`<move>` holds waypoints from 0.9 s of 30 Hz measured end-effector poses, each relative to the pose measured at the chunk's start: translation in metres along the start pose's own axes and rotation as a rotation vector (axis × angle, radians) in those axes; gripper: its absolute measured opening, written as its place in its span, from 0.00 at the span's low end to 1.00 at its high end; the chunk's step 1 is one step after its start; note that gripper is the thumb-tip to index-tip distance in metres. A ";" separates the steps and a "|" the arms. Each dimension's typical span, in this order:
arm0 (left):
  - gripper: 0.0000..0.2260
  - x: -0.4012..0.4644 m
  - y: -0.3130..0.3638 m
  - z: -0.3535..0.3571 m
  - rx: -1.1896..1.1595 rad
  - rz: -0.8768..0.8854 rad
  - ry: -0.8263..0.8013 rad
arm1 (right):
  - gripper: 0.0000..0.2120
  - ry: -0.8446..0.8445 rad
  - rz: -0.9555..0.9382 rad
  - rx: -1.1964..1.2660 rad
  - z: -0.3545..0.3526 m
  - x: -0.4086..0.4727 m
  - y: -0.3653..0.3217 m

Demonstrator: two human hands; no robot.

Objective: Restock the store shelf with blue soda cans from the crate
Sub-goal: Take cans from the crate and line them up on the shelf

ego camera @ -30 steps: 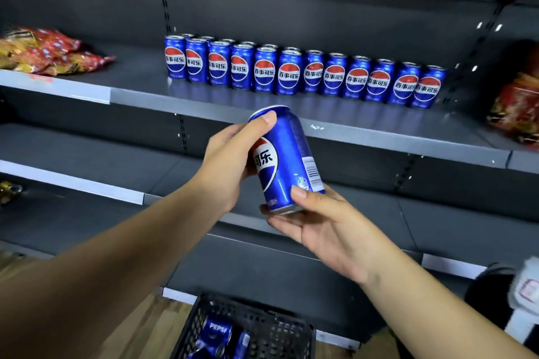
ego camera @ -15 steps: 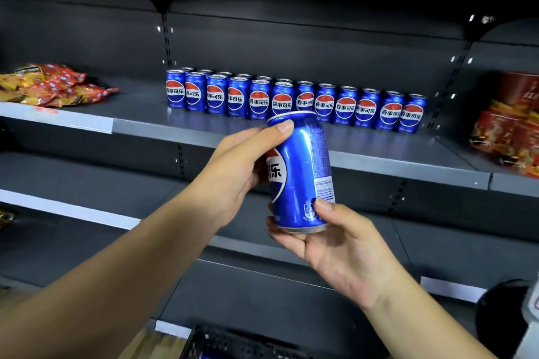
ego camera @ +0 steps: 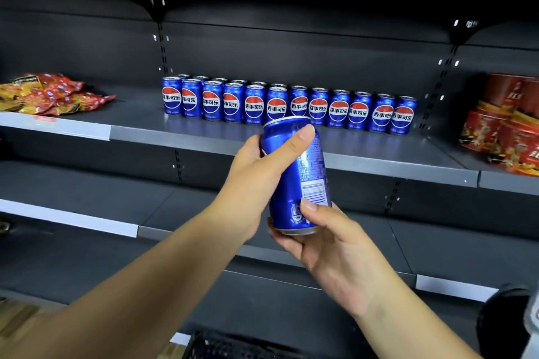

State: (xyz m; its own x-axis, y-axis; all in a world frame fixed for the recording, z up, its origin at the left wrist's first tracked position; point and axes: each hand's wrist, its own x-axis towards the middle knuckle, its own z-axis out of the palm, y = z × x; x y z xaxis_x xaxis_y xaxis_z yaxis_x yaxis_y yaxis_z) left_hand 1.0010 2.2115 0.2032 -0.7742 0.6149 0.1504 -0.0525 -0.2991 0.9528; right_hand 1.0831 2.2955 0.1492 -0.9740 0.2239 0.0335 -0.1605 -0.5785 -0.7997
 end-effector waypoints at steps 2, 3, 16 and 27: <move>0.29 0.000 0.000 0.000 -0.015 -0.009 0.012 | 0.45 0.029 -0.006 -0.019 0.001 -0.002 0.001; 0.28 0.000 0.000 0.000 -0.023 -0.011 0.015 | 0.44 0.041 -0.010 -0.027 0.000 -0.003 0.002; 0.18 0.002 -0.002 -0.011 -0.138 -0.133 -0.036 | 0.38 -0.127 0.142 0.068 -0.002 -0.015 -0.001; 0.26 0.007 -0.005 -0.016 -0.049 -0.153 -0.096 | 0.36 0.146 -0.150 -0.253 0.016 -0.018 0.007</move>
State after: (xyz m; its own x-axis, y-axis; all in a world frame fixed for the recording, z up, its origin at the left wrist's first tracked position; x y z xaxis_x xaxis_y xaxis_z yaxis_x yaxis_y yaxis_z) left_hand 0.9857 2.2051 0.1949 -0.6913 0.7219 0.0317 -0.1975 -0.2309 0.9527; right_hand 1.0969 2.2750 0.1528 -0.9064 0.4125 0.0907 -0.2382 -0.3217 -0.9164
